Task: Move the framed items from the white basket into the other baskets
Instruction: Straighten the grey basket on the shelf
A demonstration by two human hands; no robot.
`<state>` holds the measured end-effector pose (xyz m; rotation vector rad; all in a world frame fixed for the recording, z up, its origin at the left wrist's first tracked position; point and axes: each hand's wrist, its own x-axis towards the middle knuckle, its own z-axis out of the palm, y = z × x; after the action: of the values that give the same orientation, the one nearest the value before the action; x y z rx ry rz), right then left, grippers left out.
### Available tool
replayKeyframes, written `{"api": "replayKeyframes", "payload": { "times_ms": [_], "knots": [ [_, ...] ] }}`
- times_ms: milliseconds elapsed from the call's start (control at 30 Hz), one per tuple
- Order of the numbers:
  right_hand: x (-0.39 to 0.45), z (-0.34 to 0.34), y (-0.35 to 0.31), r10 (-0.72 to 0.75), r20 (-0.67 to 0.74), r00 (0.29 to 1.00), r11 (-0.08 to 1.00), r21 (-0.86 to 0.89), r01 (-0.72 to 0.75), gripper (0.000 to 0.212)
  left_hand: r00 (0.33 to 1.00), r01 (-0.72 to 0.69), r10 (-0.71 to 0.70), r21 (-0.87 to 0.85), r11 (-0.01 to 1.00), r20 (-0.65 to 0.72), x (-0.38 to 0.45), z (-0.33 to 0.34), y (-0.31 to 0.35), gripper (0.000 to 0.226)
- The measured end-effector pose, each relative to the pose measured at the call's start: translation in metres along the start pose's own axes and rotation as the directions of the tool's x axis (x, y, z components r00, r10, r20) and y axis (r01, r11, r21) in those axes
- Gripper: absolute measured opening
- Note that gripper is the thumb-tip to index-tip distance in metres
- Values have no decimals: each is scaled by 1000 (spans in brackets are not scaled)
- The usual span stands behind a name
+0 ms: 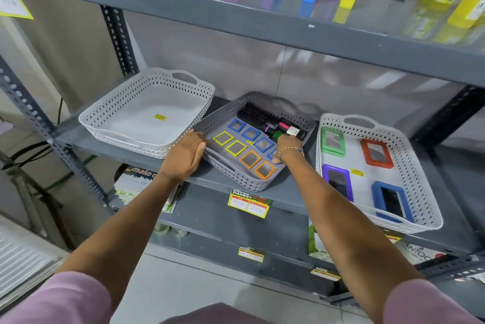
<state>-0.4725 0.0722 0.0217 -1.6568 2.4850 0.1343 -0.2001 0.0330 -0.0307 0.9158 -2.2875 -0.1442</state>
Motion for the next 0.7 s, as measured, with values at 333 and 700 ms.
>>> {"api": "replayKeyframes", "payload": {
  "times_ms": [333, 700],
  "knots": [
    [-31, 8, 15, 244, -456, 856, 678, 711, 185, 28, 959, 191, -230, -217, 957, -168, -5, 4, 24, 38],
    [-95, 79, -11, 479, -86, 874, -42, 992, 121, 50, 464, 630, -884, -724, 282, 59, 20, 35, 49, 54]
  ]
}}
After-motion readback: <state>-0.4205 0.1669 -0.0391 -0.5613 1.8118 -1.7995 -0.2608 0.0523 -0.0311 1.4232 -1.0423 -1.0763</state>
